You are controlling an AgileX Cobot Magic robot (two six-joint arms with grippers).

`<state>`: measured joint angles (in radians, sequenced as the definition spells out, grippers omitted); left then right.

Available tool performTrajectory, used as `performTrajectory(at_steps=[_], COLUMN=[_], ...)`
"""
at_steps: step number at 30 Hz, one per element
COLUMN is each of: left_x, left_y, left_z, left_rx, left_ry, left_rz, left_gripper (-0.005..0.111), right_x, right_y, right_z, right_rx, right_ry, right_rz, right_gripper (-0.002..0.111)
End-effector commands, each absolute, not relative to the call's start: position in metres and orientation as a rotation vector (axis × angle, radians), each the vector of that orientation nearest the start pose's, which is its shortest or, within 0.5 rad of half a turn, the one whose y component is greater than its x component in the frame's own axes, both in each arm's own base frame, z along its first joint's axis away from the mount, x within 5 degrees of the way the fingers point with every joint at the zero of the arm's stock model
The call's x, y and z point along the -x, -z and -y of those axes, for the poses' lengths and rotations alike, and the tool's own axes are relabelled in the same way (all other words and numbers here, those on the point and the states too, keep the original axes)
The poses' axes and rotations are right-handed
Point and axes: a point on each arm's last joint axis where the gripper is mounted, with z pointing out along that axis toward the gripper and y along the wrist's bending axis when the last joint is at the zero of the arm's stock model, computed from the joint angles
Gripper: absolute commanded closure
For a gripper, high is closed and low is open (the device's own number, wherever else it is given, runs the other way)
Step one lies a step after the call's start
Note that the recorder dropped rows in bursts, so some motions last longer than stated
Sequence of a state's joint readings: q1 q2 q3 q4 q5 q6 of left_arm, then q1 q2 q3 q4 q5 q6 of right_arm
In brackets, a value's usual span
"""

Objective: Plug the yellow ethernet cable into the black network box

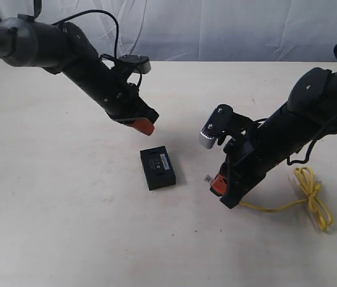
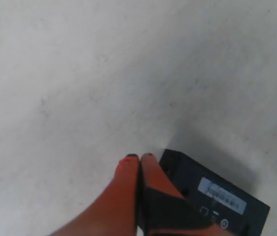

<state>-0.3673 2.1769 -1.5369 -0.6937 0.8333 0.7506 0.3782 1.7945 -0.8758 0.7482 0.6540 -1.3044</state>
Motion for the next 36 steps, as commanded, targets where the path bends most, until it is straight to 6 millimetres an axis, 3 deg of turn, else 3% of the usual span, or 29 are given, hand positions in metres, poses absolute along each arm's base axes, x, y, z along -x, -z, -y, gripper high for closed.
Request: performTrajectory(at_steps=[1,17,25,31,36], left_x=[-0.395,-0.384,-0.371,-0.365,-0.359], left_y=[-0.134,-0.126,-0.126,-0.139,-0.159], left_z=[0.204,0.202,0.197,0.196,0.193], left_rx=[-0.988,-1.048,-1.176,-1.209,-1.215], left_ry=[0.685,0.691,0.725,0.75,0.735], left_rz=[-2.658,-2.781,-2.889,-2.89,-2.838], left_gripper=[0.106,0.106,0.107,0.107,0.107], right_x=[-0.267,-0.267,-0.266,-0.267,-0.268], right_y=[-0.14,-0.14,-0.14,-0.14,-0.139], right_z=[-0.149,-0.149,-0.149,-0.149,-0.147], right_rx=[1.453,1.447,1.45,1.437,1.29], right_ry=[-0.578,-0.585,-0.596,-0.589,-0.581], right_rz=[-2.393,-2.395,-2.399,-2.404,-2.518], right_gripper=[0.109,0.109,0.109,0.109,0.109])
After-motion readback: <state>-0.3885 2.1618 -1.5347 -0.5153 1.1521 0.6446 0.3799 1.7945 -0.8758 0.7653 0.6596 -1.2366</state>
